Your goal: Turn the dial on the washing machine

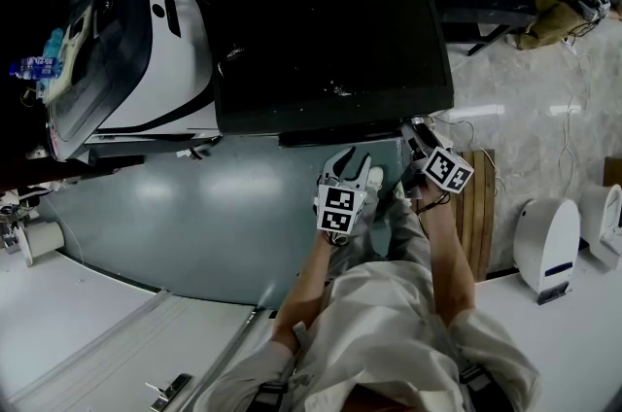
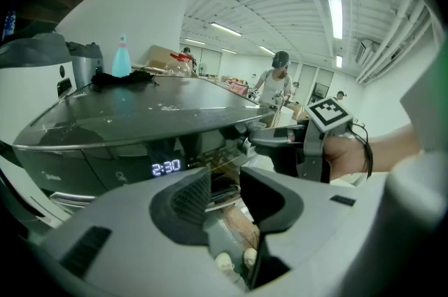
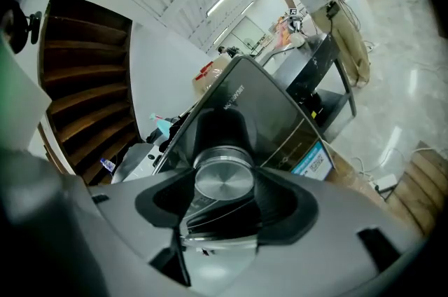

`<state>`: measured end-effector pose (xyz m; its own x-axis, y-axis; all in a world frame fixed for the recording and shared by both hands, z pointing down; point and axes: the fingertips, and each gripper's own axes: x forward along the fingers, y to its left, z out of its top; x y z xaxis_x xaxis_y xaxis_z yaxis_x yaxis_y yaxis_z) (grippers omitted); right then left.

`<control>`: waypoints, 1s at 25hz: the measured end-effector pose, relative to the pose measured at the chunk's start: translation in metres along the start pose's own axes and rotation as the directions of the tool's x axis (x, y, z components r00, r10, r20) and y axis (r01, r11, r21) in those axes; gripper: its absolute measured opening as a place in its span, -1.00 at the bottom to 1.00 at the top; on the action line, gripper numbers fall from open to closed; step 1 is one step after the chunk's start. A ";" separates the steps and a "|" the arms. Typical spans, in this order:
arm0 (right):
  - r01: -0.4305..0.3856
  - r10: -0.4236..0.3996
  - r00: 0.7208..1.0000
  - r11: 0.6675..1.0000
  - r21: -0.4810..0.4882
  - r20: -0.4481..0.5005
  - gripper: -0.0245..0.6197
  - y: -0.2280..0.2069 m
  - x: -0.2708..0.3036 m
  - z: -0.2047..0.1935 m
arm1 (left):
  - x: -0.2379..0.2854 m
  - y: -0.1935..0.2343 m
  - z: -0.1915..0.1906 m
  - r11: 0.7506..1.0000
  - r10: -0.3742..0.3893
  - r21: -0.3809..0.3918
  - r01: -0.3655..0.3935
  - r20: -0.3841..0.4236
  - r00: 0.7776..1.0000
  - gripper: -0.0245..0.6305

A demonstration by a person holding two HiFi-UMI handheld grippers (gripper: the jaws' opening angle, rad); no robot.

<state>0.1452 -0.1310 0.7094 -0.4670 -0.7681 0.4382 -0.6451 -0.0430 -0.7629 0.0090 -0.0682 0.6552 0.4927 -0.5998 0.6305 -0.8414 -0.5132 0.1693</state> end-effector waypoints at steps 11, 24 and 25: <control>-0.045 0.041 0.999 0.991 0.124 0.035 -0.09 -0.001 0.000 0.001 | -0.001 0.000 0.003 1.000 -0.005 0.008 0.005 0.005 1.000 -0.51; 0.003 -0.004 1.000 0.996 0.085 0.022 0.00 -0.003 -0.007 -0.007 | -0.003 0.001 0.009 1.000 -0.020 0.022 0.020 0.021 1.000 -0.51; 0.007 -0.008 1.000 0.997 0.076 0.015 0.02 -0.003 -0.010 -0.010 | -0.003 0.001 0.010 0.999 -0.022 0.023 0.022 0.023 0.999 -0.51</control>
<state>0.1460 -0.1171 0.7121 -0.4526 -0.7773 0.4370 -0.6002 -0.0969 -0.7939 0.0090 -0.0727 0.6454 0.5163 -0.6019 0.6092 -0.8250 -0.5404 0.1653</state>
